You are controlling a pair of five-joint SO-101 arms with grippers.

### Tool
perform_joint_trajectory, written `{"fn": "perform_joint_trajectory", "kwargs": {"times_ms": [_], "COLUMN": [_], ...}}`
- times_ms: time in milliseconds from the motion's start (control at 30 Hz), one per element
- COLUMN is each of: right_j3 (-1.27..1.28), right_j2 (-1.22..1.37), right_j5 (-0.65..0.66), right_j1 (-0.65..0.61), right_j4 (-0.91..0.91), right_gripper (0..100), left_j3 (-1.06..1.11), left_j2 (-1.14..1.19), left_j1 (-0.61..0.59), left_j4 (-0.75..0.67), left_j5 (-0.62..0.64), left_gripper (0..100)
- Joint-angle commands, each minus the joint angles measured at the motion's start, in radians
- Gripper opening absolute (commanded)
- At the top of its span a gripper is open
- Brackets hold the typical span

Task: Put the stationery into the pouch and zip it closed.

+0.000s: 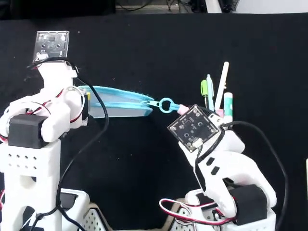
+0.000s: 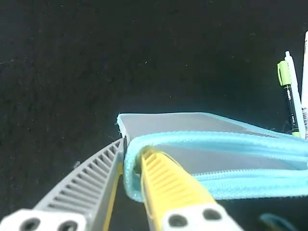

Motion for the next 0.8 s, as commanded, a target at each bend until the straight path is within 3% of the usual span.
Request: {"fn": "perform_joint_trajectory", "kwargs": {"times_ms": [0,133,233,500,633,767], "right_j3": [-0.048,-0.061,-0.15,-0.607,-0.657,-0.636], "right_j2": [-0.008,0.045,0.124,0.432,0.536,0.547], "right_j5": [-0.06,-0.126,-0.17,-0.238,-0.238,-0.236], "right_j1": [0.006,-0.069,-0.107,-0.114,-0.064,0.087], "right_j4": [0.021,0.064,0.095,0.338,0.405,0.39], "right_gripper": [7.6,20.1,15.4,11.7,11.6,11.4], "left_j3": [-0.01,0.004,0.039,0.061,0.061,0.061], "left_j2": [0.008,0.006,0.003,0.003,0.005,0.0], "left_j1": [0.002,-0.004,-0.004,-0.005,-0.002,0.001], "left_j4": [-0.015,-0.009,-0.015,-0.008,-0.009,-0.015], "left_j5": [-0.006,-0.118,-0.189,-0.19,-0.189,-0.115], "left_gripper": [3,3,3,3,3,3]}}
